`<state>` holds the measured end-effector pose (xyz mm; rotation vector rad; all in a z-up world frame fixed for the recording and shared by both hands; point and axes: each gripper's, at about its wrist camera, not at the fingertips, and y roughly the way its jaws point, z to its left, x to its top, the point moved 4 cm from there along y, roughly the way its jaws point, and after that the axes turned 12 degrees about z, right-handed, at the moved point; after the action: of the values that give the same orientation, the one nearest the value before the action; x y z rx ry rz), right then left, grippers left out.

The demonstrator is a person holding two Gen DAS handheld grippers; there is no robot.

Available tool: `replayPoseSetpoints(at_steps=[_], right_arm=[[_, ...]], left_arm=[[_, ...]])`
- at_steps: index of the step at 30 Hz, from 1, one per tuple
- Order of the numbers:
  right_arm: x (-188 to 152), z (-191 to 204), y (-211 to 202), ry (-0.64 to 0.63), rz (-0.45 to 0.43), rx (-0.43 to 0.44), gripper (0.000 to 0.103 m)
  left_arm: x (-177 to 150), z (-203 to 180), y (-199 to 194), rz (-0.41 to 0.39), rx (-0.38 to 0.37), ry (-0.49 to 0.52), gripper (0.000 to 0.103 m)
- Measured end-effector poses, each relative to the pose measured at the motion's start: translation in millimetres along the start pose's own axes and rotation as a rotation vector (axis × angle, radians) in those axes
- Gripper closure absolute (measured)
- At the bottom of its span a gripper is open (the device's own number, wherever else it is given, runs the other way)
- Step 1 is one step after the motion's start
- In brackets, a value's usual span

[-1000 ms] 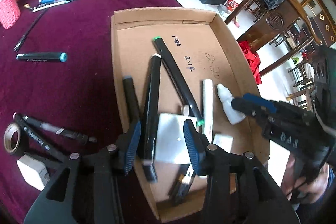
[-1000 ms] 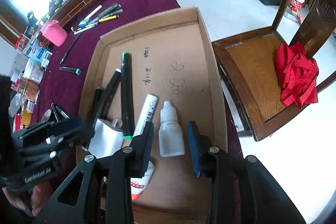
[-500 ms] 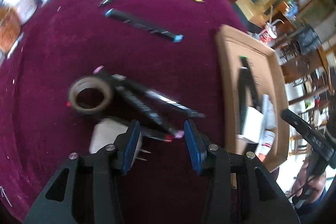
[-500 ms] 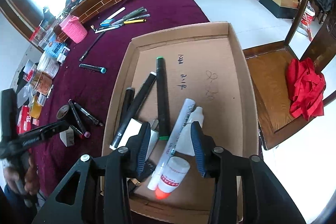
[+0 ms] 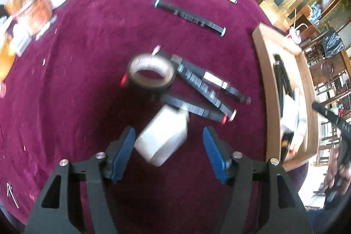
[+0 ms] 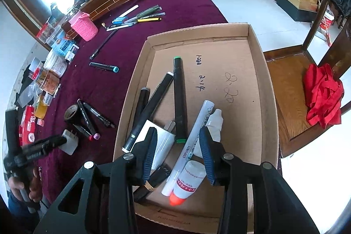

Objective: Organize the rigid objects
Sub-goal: 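Return the left gripper to the cloth and grasp the white square charger, then grasp the teal-capped black marker on the cloth with the right gripper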

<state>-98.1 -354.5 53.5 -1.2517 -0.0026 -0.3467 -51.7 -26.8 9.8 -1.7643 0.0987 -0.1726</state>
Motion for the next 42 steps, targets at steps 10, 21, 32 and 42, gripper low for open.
replayPoseSetpoints(at_steps=[10,21,32,42], right_arm=[[1,14,5,-0.030,0.011,0.015,0.068],[-3,3,4,-0.004,0.018,0.021,0.068],[-11,-9,0,0.038,0.009,0.014,0.067],[20,50,5,-0.174,0.074,0.104,0.068]], left_arm=[[-18,-2,-2,-0.102,0.207,0.057,0.040],[12,16,8,-0.043,0.272,0.308,0.035],[22,12,31,0.010,0.234,0.320,0.045],[-21,39,23,-0.019,0.229,-0.038,0.045]])
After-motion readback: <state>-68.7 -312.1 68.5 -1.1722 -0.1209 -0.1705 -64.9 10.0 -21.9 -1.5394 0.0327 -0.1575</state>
